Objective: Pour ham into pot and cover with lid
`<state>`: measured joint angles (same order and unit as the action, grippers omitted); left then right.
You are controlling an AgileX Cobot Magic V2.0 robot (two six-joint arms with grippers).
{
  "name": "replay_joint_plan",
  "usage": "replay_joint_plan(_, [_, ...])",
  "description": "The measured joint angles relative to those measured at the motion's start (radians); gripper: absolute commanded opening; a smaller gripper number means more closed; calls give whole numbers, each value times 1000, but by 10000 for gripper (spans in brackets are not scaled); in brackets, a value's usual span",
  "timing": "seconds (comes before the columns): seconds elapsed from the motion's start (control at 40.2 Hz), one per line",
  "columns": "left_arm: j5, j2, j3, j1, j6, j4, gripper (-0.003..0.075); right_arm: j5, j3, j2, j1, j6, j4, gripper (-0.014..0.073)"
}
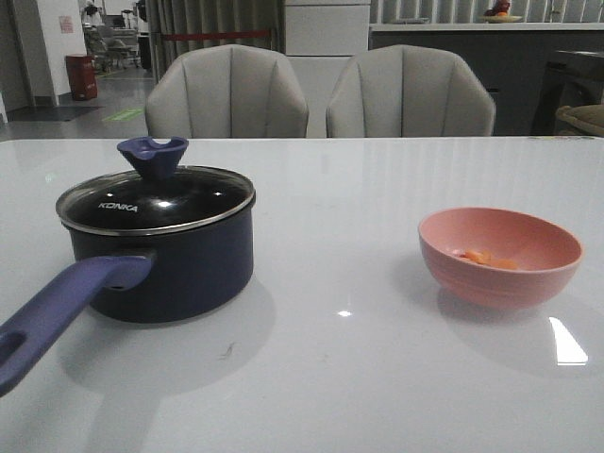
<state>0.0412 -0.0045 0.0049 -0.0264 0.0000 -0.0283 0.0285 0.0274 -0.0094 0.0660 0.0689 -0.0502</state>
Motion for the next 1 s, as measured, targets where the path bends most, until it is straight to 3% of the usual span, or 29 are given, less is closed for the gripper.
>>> replay_joint_plan(0.249, [-8, 0, 0, 0, 0, 0, 130, 0, 0, 0, 0, 0, 0, 164])
replay_joint_plan(0.573, [-160, 0, -21, 0, 0, 0, 130, 0, 0, 0, 0, 0, 0, 164])
replay_joint_plan(0.672, [-104, 8, -102, 0, 0, 0, 130, 0, 0, 0, 0, 0, 0, 164])
replay_joint_plan(0.996, [276, 258, -419, 0, 0, -5, 130, 0, 0, 0, 0, 0, 0, 164])
